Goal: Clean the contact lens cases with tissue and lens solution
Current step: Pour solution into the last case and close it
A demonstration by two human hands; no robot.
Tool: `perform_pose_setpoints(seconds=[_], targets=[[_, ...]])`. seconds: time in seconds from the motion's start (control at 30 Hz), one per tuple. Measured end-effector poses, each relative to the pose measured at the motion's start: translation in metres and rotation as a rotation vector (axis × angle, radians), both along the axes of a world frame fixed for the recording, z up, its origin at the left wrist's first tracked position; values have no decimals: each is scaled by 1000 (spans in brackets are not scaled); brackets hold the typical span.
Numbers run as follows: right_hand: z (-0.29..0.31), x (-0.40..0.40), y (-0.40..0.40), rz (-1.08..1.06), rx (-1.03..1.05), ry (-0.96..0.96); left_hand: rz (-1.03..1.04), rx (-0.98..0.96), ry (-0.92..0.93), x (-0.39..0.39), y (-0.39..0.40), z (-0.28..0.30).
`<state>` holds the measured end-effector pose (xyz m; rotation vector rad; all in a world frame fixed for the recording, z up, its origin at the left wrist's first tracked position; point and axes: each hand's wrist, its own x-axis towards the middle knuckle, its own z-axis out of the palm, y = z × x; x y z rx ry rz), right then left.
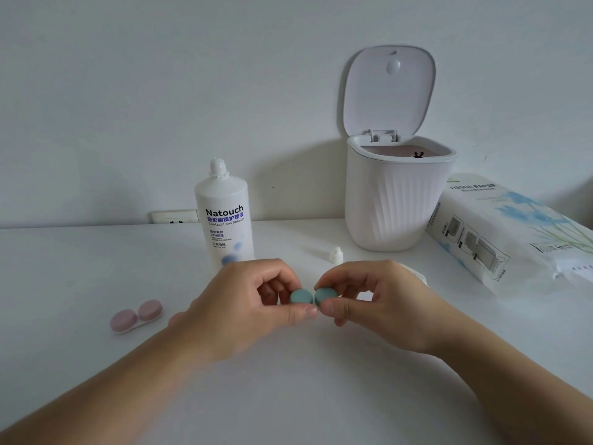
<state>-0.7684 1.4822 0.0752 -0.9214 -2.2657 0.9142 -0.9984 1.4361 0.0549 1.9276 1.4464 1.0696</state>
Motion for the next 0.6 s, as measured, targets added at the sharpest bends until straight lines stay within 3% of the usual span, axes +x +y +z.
perform_pose_setpoints(seconds=[0.37, 0.6], targets=[[-2, 2, 0, 63, -4, -23, -136, -154, -49, -4, 3, 4], [-7, 2, 3, 107, -53, -22, -149, -165, 119, -5, 3, 2]])
